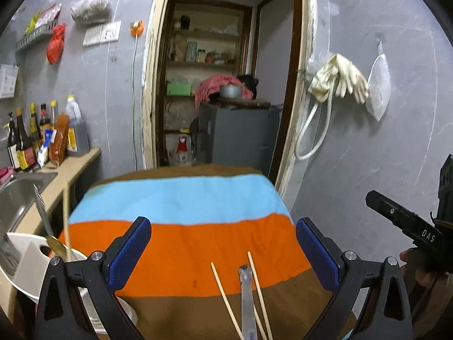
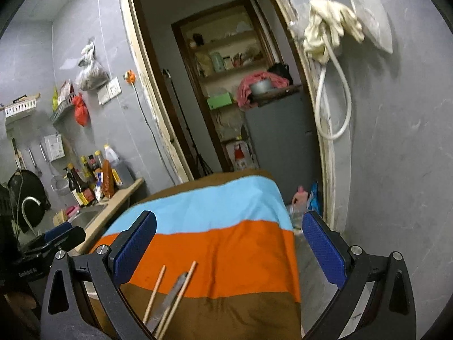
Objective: Organize utensils
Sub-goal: 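Lower both grippers back over the remaining chopsticks and knife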
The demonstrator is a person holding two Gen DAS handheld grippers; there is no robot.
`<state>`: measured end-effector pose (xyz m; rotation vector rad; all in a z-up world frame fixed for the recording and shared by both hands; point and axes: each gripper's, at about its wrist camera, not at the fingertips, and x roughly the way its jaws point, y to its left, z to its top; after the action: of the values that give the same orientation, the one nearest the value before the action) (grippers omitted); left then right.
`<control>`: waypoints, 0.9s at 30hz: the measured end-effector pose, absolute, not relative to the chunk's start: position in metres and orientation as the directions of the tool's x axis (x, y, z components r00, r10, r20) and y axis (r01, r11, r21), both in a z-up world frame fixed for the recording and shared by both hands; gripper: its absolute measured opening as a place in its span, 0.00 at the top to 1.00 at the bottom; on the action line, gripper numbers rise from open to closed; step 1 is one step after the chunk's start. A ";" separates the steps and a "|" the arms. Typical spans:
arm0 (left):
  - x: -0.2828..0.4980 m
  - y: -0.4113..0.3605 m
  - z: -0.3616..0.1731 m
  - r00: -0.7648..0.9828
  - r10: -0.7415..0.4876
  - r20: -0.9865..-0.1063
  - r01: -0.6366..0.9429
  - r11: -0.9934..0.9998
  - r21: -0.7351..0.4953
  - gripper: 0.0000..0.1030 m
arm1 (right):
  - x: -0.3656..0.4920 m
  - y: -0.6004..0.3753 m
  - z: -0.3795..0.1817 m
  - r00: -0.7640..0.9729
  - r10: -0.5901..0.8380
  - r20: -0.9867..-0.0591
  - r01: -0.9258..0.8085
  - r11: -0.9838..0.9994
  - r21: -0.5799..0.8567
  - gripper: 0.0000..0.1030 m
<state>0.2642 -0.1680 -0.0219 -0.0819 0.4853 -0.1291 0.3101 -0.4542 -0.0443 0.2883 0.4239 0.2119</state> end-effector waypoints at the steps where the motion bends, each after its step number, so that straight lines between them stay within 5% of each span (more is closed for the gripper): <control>1: 0.268 -0.169 -0.027 0.870 -0.139 -0.473 0.098 0.989 -0.111 0.00 | 0.314 -0.454 -0.050 0.884 0.272 -0.381 -0.149 0.935 0.322 0.02; 8: 0.290 -0.173 -0.065 0.811 -0.147 -0.566 0.075 0.986 -0.148 0.08 | 0.351 -0.436 -0.096 0.797 0.373 -0.475 -0.220 0.912 0.346 0.25; 16: 0.314 -0.171 -0.111 0.698 -0.182 -0.693 0.044 0.976 -0.212 0.53 | 0.378 -0.409 -0.141 0.702 0.452 -0.550 -0.280 0.885 0.371 0.68; 21: 0.325 -0.170 -0.129 0.631 -0.190 -0.752 0.030 0.975 -0.222 0.71 | 0.387 -0.385 -0.158 0.629 0.508 -0.588 -0.342 0.860 0.378 0.71; 27: 0.329 -0.170 -0.143 0.578 -0.201 -0.791 0.028 0.973 -0.227 0.76 | 0.386 -0.362 -0.174 0.550 0.555 -0.624 -0.406 0.831 0.381 0.73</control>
<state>0.3294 -0.1702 -0.1431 -0.1982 0.9472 -0.1349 0.3859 -0.3619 -0.1740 0.2014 0.8070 0.5730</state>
